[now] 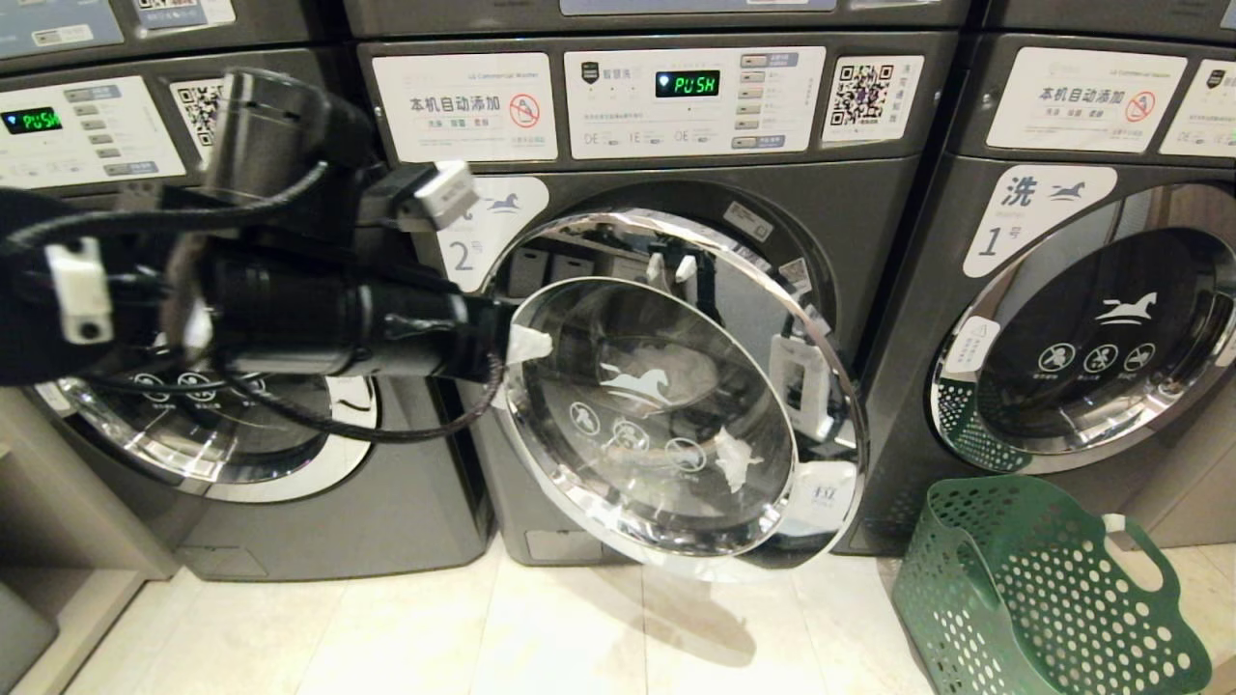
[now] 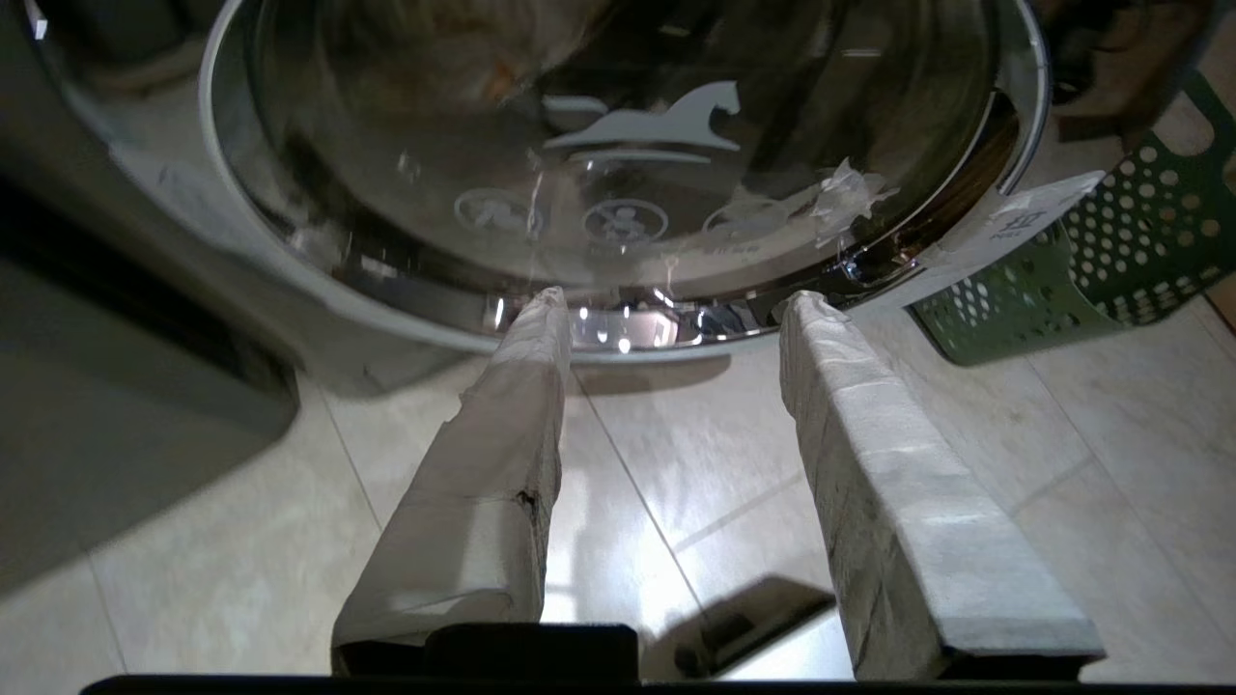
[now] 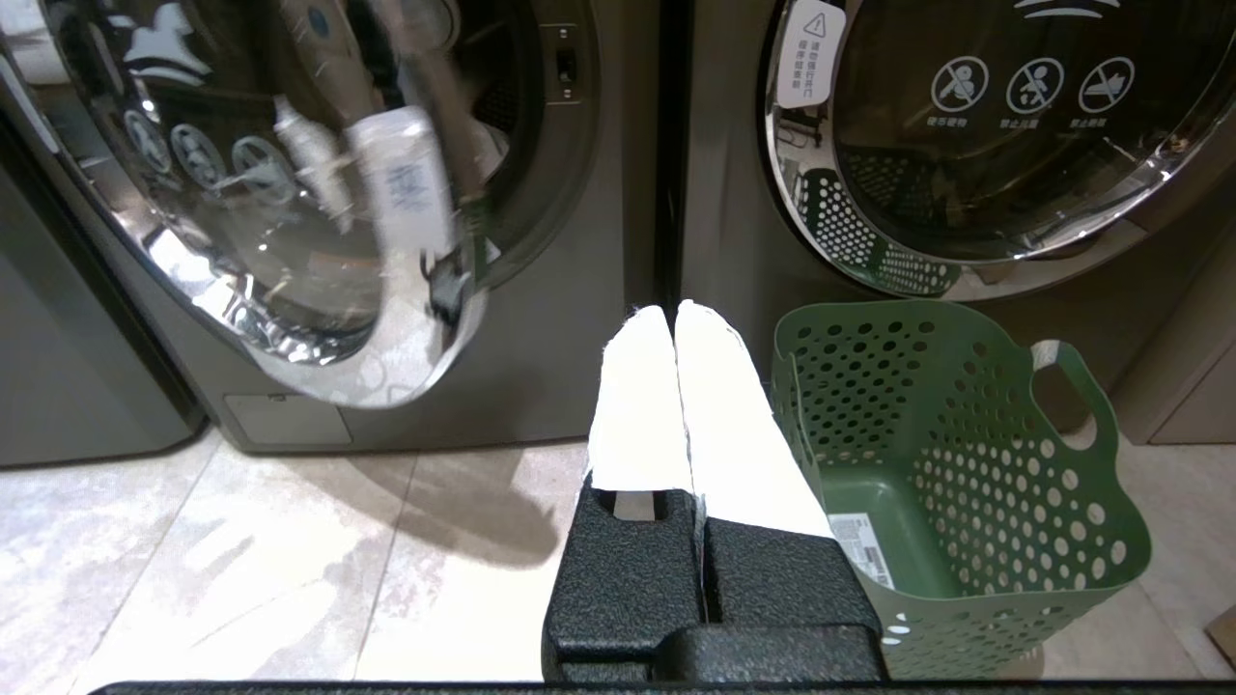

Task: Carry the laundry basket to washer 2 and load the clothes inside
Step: Close the washing machine door with the left hand, then press the washing machine door tightly with the right hand

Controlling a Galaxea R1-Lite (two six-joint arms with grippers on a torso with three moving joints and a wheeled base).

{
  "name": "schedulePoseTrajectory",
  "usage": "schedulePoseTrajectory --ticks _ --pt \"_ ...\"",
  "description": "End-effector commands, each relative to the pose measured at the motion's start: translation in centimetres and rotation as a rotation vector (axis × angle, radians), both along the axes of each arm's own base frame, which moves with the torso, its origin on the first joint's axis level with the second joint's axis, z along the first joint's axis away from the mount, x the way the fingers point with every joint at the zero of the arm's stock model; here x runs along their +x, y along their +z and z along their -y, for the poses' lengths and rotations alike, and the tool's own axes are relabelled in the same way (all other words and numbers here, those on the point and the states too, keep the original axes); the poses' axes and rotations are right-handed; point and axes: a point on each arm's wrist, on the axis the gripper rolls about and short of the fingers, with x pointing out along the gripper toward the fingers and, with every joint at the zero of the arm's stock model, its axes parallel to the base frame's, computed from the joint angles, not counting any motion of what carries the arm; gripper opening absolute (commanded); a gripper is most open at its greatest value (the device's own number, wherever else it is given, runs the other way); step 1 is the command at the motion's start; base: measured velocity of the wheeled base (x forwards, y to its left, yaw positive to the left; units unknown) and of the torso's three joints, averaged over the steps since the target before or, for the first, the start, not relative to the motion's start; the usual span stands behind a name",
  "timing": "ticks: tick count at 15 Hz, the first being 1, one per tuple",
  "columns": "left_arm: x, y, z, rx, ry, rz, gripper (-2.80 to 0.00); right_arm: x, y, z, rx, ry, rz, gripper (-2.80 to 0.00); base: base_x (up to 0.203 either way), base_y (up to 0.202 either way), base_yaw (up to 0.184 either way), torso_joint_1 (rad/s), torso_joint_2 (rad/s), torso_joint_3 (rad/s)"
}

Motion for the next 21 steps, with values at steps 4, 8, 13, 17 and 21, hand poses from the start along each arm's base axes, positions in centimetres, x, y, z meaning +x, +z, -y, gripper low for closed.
schedulePoseTrajectory --ticks 4,8,13,17,21 --pt "1.4 -1.6 7.3 -0.015 -0.030 0.190 -2.80 -0.2 1.4 -0.1 -0.054 0.046 0.029 -2.80 0.000 0.000 0.000 0.000 0.00 0.000" --pt "-2.4 1.3 4.2 -0.082 0.105 0.236 -2.80 2.9 9.2 -0.3 -0.054 0.099 -0.069 -2.80 0.000 0.000 0.000 0.000 0.00 0.000" --pt "-9.8 6.1 -3.8 -0.228 0.203 0.346 -2.80 20.0 9.2 -0.8 -0.076 0.156 -0.425 -2.80 0.000 0.000 0.000 0.000 0.00 0.000" --pt "-17.2 6.1 -10.8 -0.213 0.293 0.374 -2.80 30.6 3.1 -1.7 -0.104 0.197 -0.395 -2.80 0.000 0.000 0.000 0.000 0.00 0.000" --pt "-21.1 4.5 -14.5 -0.126 0.368 0.341 -2.80 35.4 -0.8 -3.1 -0.107 0.362 -0.222 -2.80 0.000 0.000 0.000 0.000 0.00 0.000"
